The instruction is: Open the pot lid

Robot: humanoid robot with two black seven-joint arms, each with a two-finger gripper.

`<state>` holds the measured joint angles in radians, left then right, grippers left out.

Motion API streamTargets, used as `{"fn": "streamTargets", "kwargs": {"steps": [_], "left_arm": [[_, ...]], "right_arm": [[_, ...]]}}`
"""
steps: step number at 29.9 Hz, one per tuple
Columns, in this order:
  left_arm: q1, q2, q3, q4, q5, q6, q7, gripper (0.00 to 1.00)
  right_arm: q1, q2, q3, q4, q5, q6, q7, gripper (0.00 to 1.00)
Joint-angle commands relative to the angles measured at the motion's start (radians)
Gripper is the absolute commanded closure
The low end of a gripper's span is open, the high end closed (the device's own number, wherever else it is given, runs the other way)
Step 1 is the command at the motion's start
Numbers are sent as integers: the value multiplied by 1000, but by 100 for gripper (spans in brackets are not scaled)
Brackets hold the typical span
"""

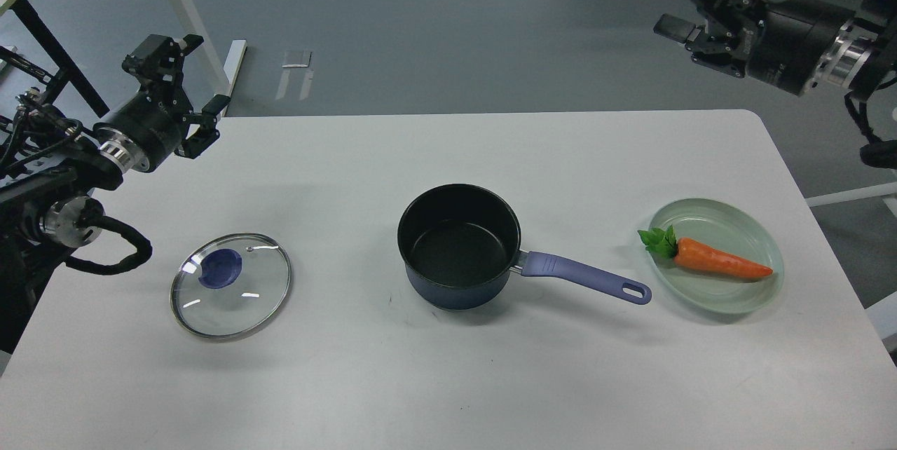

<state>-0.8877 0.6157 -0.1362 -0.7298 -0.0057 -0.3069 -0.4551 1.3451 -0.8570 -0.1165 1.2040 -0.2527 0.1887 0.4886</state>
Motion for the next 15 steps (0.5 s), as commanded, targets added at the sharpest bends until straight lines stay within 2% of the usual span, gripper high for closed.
{"fn": "streamTargets", "kwargs": {"steps": [1, 9, 15], "left_arm": [[10, -79, -55, 47, -3, -8, 47, 1], [111, -197, -167, 99, -63, -49, 141, 1], [164, -208, -191, 104, -63, -98, 159, 1]], "right_arm": [[-153, 123, 144, -151, 196, -18, 0, 1], [-467, 432, 504, -397, 265, -58, 0, 1], [-537, 492, 534, -399, 265, -51, 0, 1]]}}
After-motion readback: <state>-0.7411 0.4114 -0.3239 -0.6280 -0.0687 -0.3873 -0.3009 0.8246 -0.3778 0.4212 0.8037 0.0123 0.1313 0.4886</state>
